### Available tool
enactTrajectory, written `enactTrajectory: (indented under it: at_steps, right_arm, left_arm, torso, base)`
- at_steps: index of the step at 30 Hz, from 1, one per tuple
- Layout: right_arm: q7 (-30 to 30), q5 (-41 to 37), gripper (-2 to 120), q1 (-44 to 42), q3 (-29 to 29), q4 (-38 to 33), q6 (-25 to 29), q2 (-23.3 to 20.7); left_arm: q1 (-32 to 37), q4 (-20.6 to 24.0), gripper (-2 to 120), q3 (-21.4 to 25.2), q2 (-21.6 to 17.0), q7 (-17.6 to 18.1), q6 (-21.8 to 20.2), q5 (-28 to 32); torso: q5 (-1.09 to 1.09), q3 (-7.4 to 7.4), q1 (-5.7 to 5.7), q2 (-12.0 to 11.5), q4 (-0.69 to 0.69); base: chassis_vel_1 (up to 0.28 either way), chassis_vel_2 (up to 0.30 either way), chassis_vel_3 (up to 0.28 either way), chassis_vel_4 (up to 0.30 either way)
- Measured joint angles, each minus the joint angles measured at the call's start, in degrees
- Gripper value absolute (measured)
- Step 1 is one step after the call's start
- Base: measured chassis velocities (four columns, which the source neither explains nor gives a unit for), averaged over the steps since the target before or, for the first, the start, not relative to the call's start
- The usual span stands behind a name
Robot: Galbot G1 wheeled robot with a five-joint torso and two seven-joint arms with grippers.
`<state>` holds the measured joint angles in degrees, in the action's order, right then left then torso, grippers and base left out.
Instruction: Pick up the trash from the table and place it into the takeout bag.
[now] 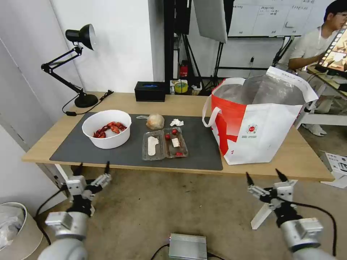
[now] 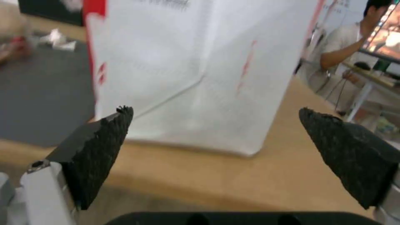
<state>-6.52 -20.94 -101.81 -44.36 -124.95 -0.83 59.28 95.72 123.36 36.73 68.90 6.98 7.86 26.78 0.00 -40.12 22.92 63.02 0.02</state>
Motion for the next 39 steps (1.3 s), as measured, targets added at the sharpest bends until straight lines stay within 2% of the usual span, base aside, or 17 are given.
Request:
enactTrajectory:
  at_steps: [7, 11, 18, 21, 22, 24, 27, 28, 30, 31, 34, 35, 37, 39]
  right_arm:
    - [-0.12, -1.89, 100, 0.12, -0.63, 0.11, 1.03, -1.05]
    - [-0.12, -1.94, 100, 0.13, -0.59, 0.12, 1.13, -0.98]
    - [-0.11, -1.84, 100, 0.16, -0.31, 0.12, 1.23, -0.78]
    - [-0.11, -1.72, 100, 0.03, -0.22, -0.23, 1.26, -0.62]
    - [-0.11, -1.72, 100, 0.03, -0.22, -0.23, 1.26, -0.62]
    - [-0.11, -1.64, 100, -0.16, -0.23, -0.57, 1.28, -0.57]
    - [-0.11, -1.62, 100, -0.29, -0.3, -0.65, 1.31, -0.57]
    - [-0.12, -1.57, 100, -0.44, -0.44, -0.79, 1.35, -0.54]
    - [-0.15, -1.51, 100, -0.59, -0.52, -0.97, 1.38, -0.41]
    - [-0.15, -1.51, 100, -0.59, -0.52, -0.97, 1.38, -0.41]
    - [-0.21, -1.41, 100, -0.73, -0.55, -1.07, 1.4, -0.09]
    - [-0.21, -1.41, 100, -0.73, -0.55, -1.07, 1.4, -0.09]
    - [-0.22, -1.29, 100, -0.8, -0.54, -1.06, 1.44, 0.18]
    - [-0.22, -1.23, 100, -0.84, -0.51, -1.06, 1.46, 0.33]
  left_arm:
    - [0.36, 0.68, 100, -0.2, -0.2, -0.47, 0.25, 0.28]
    - [0.4, 1.49, 100, -0.34, -1.01, -0.37, -1.0, 2.25]
    - [0.25, 4.32, 100, -2.91, -2.05, 2.34, -5.48, 8.53]
    - [-1.81, 6.47, 100, -4.67, -2.65, 5.13, -9.85, 14.16]
    - [-1.81, 6.47, 100, -4.67, -2.65, 5.13, -9.85, 14.16]
    - [-4.64, 8.84, 100, -5.52, -3.27, 9.64, -15.21, 22.2]
    - [-6.45, 9.82, 100, -6.01, -3.57, 12.52, -18.29, 26.75]
    - [-9.21, 10.86, 100, -6.72, -3.8, 16.61, -22.04, 33.27]
    - [-11.94, 11.84, 100, -7.37, -3.79, 20.84, -24.89, 40.58]
    - [-11.94, 11.84, 100, -7.37, -3.79, 20.84, -24.89, 40.58]
    - [-16.97, 12.95, 100, -8.92, -2.75, 29.16, -27.59, 50.67]
    - [-16.97, 12.95, 100, -8.92, -2.75, 29.16, -27.59, 50.67]
    - [-19.57, 12.68, 100, -10.15, -1.74, 32.21, -28.01, 53.74]
    - [-20.4, 12.42, 100, -10.51, -1.37, 33.12, -28.04, 54.84]
  torso:
    - [0.0, 0.01, 0.0, 0.0, -0.02]
    - [0.01, 0.0, 0.0, 0.0, -0.02]
    - [0.01, 0.0, 0.0, 0.0, -0.02]
    - [0.0, 0.01, 0.0, 0.0, -0.02]
    - [0.0, 0.01, 0.0, 0.0, -0.02]
    - [0.0, 0.01, 0.0, 0.0, -0.02]
    - [0.0, 0.01, 0.0, 0.0, -0.03]
    - [0.0, 0.01, 0.0, 0.0, -0.03]
    - [0.0, 0.0, 0.0, 0.0, -0.02]
    - [0.0, 0.0, 0.0, 0.0, -0.02]
    - [0.0, 0.01, 0.0, 0.0, -0.03]
    - [0.0, 0.01, 0.0, 0.0, -0.03]
    - [0.01, 0.01, 0.0, 0.0, -0.02]
    - [0.01, 0.01, 0.0, 0.0, -0.03]
  base:
    - [0.0, 0.0, 0.0, 0.0]
    - [0.0, 0.0, 0.0, 0.0]
    - [0.0, 0.0, 0.0, 0.0]
    - [0.0, 0.0, 0.0, 0.0]
    - [0.0, 0.0, 0.0, 0.0]
    - [0.0, 0.0, 0.0, 0.0]
    - [0.0, 0.0, 0.0, 0.0]
    - [0.0, 0.0, 0.0, 0.0]
    - [0.0, 0.0, 0.0, 0.0]
    - [0.0, 0.0, 0.0, 0.0]
    - [0.0, 0.0, 0.0, 0.0]
    - [0.0, 0.0, 0.0, 0.0]
    - [0.0, 0.0, 0.0, 0.0]
    - [0.0, 0.0, 0.0, 0.0]
